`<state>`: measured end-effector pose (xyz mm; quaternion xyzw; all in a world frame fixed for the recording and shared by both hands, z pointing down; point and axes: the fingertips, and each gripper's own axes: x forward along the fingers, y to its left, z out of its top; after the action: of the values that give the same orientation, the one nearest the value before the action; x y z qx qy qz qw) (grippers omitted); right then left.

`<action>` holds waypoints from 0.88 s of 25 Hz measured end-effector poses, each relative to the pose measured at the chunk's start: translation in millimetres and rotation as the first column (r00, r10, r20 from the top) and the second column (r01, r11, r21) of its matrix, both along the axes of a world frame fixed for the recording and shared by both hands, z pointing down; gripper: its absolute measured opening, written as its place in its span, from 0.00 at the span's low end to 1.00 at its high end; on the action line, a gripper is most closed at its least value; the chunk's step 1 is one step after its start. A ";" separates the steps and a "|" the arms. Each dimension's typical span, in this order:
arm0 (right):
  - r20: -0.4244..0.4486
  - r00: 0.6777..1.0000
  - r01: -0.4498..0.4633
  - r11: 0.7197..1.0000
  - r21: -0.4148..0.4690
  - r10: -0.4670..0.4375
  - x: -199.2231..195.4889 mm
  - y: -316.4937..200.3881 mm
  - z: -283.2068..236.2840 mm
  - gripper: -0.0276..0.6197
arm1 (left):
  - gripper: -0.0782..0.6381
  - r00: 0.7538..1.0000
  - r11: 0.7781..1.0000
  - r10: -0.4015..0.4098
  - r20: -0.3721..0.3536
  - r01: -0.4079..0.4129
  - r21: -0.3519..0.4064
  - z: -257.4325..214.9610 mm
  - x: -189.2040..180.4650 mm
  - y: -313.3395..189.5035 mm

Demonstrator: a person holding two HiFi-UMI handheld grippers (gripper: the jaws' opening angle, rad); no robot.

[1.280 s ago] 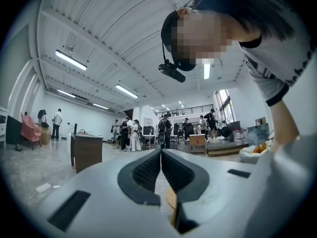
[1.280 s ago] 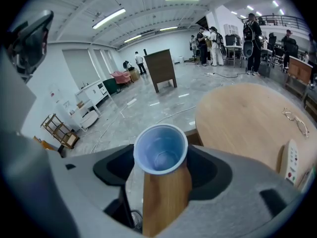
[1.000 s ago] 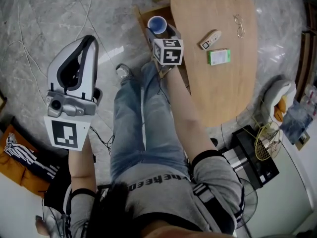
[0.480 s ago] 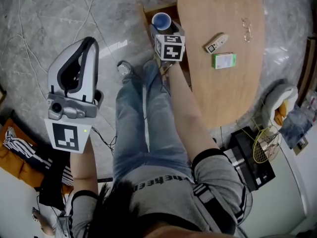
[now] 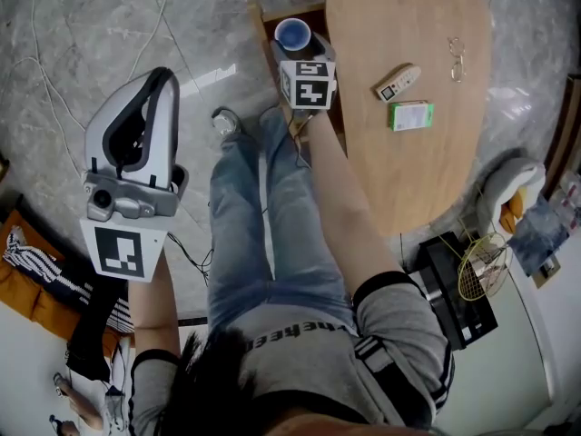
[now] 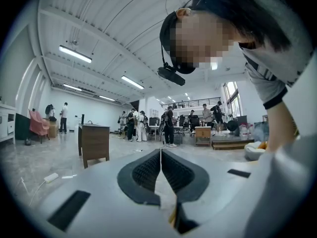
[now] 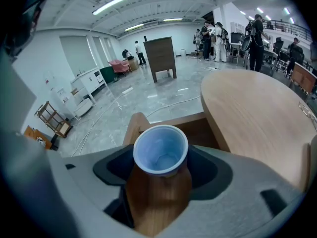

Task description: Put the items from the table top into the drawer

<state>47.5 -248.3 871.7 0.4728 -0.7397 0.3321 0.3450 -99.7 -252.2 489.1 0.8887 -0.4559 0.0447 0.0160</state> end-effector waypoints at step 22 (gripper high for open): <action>0.073 0.987 -0.138 0.989 -0.061 0.142 12.9 11.1 -26.2 0.47 | 0.12 1.000 1.000 0.012 0.022 -0.013 0.028 -21.5 22.7 -7.5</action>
<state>60.4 -237.2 845.5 0.5006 -0.7080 0.3939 0.3049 -77.0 -259.7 467.6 0.8912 -0.4510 0.0481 -0.0020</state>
